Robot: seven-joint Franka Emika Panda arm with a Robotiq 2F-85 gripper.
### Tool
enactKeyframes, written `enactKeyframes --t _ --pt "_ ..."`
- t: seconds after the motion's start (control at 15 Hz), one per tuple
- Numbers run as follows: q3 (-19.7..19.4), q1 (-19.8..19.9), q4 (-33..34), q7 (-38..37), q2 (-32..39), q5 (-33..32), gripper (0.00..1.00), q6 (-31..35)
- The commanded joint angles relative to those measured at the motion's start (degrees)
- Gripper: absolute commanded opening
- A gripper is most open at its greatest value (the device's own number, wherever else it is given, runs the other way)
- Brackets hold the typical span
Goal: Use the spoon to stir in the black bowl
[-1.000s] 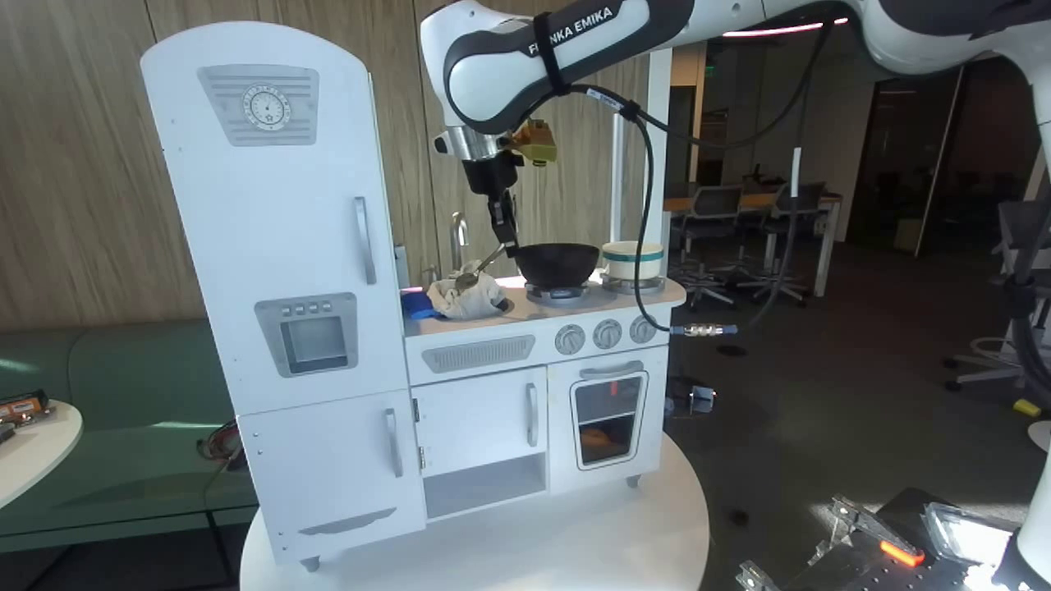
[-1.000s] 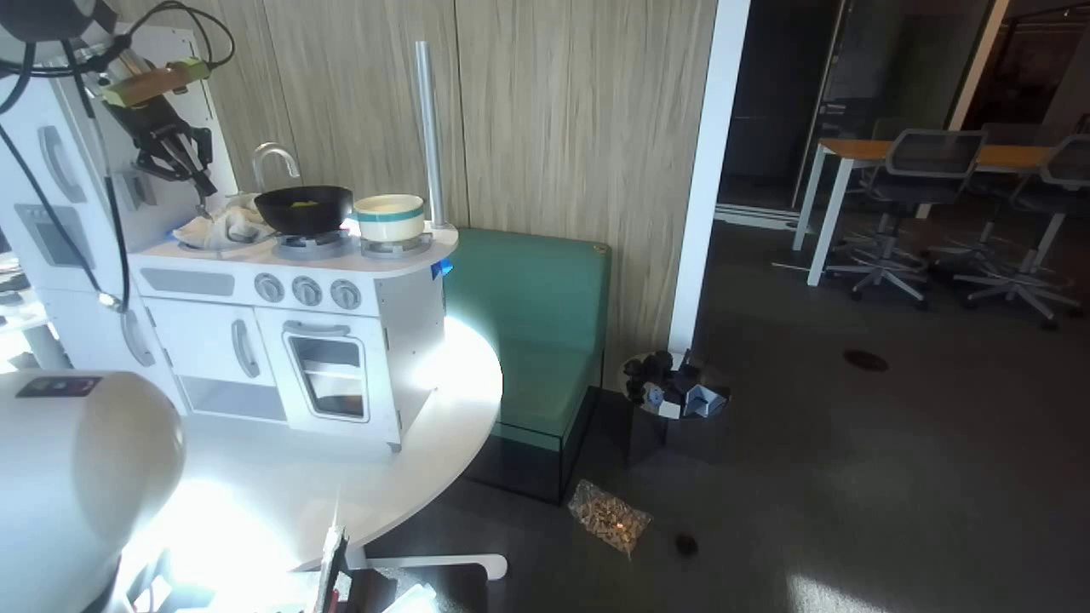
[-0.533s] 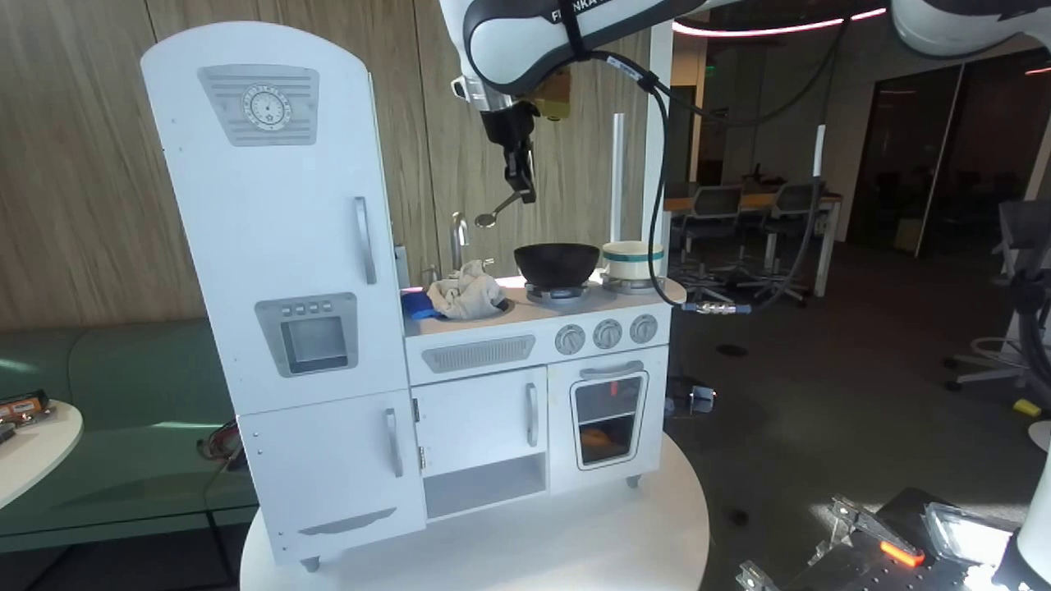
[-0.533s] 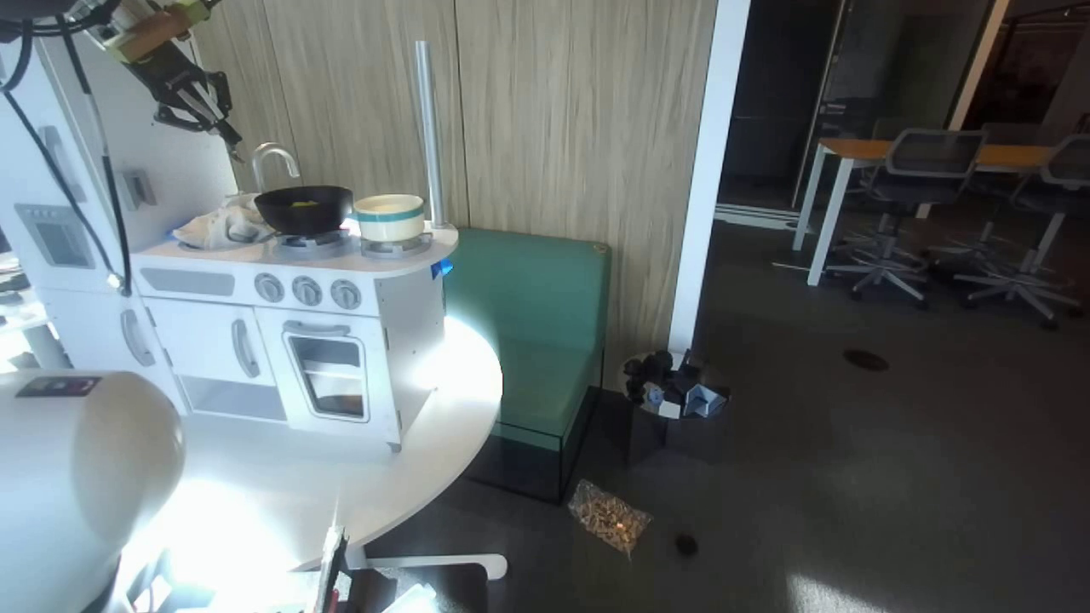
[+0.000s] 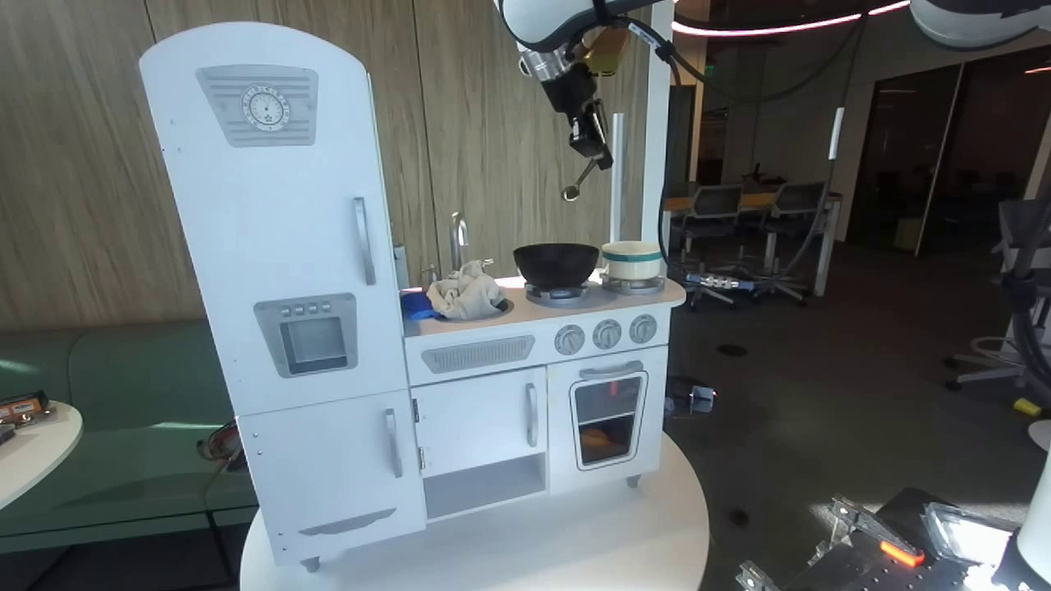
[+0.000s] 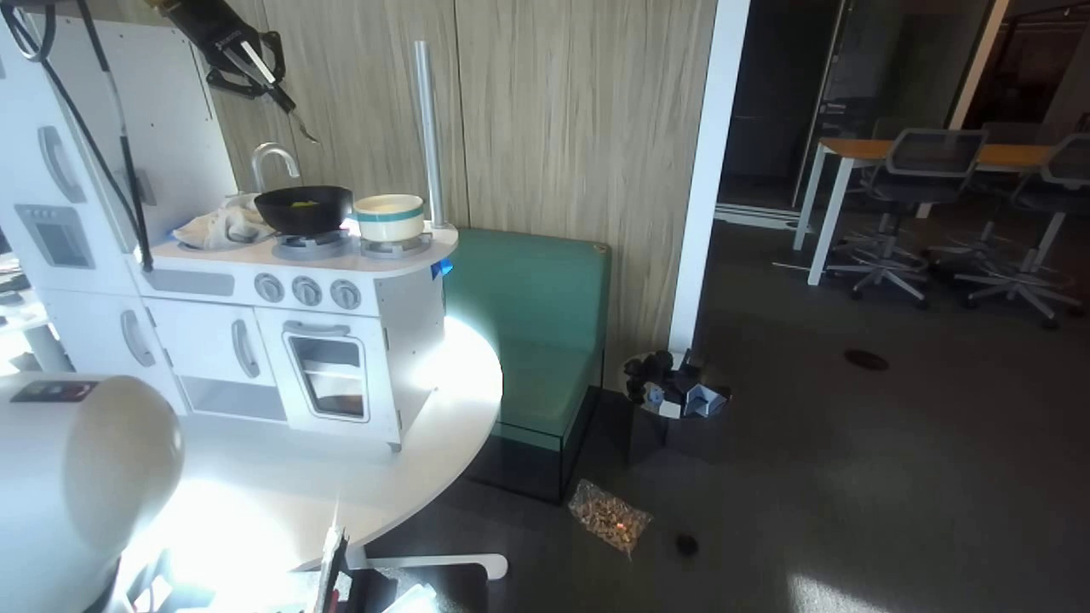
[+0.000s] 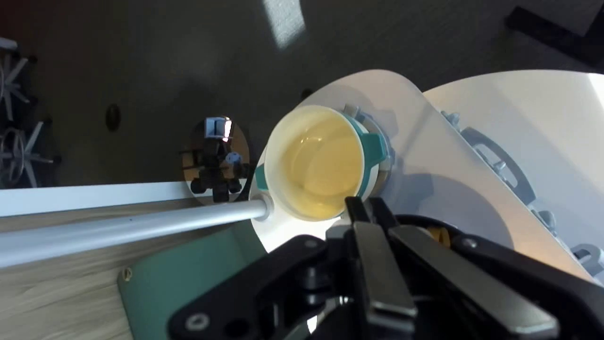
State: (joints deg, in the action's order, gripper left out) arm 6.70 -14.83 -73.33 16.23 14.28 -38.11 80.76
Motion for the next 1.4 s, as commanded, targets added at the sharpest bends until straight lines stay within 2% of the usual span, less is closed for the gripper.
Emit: enactKeyframes --t 0.0,0.27,0.67,0.93,1.33 --pt "-0.3 1.3 4.3 0.7 2.8 -0.2 0.02 -7.6" --pt "0.2 2.3 5.6 2.2 5.8 1.3 0.02 -10.0" --pt "1.4 1.3 6.9 4.8 9.3 2.7 0.02 -9.3" --pt "1.8 1.7 9.0 7.1 10.9 7.1 0.02 -10.9" --pt "2.1 2.5 10.8 9.3 11.7 12.8 0.02 -6.4"
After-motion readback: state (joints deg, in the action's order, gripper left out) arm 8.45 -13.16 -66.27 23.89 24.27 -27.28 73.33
